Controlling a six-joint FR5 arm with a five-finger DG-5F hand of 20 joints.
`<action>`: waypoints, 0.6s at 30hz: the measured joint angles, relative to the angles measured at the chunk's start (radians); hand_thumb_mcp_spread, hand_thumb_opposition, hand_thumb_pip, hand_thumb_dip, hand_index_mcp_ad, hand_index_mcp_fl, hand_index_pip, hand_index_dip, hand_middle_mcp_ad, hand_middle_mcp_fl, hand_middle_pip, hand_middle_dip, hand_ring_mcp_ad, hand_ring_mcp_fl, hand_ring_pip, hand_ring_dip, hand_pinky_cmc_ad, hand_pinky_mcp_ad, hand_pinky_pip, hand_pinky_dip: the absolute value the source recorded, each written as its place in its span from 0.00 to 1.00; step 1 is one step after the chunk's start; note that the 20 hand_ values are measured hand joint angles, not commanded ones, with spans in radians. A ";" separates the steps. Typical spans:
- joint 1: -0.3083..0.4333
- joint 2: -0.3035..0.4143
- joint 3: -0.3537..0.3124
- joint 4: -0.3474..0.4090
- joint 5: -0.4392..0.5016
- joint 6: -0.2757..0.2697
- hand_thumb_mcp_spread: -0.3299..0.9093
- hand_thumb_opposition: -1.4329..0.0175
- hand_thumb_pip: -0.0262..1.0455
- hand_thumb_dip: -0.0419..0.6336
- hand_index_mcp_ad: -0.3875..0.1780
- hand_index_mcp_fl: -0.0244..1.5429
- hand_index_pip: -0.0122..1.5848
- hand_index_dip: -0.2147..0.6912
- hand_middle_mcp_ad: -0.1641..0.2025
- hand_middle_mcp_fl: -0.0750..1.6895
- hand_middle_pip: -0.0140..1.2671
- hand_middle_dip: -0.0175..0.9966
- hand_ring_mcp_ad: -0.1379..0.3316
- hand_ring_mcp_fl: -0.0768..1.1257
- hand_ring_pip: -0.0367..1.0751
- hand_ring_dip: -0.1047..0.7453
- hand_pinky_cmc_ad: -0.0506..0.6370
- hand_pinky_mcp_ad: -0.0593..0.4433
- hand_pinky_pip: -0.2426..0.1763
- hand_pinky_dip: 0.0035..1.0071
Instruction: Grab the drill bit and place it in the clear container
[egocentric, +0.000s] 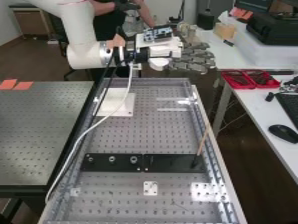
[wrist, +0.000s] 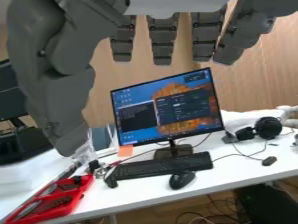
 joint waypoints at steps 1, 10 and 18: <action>-0.001 0.000 0.000 0.000 0.000 0.000 0.53 0.42 0.52 0.39 0.44 0.04 0.07 0.40 0.68 0.05 0.11 0.19 0.75 0.08 0.11 0.08 0.53 0.48 0.32 0.17; -0.004 0.003 0.000 0.002 -0.002 -0.008 0.53 0.42 0.52 0.39 0.44 0.04 0.07 0.40 0.68 0.05 0.11 0.19 0.75 0.08 0.11 0.08 0.53 0.48 0.32 0.17; -0.011 0.018 -0.007 0.012 -0.008 -0.022 0.53 0.42 0.52 0.39 0.45 0.04 0.07 0.40 0.68 0.05 0.11 0.19 0.75 0.08 0.11 0.08 0.53 0.48 0.32 0.17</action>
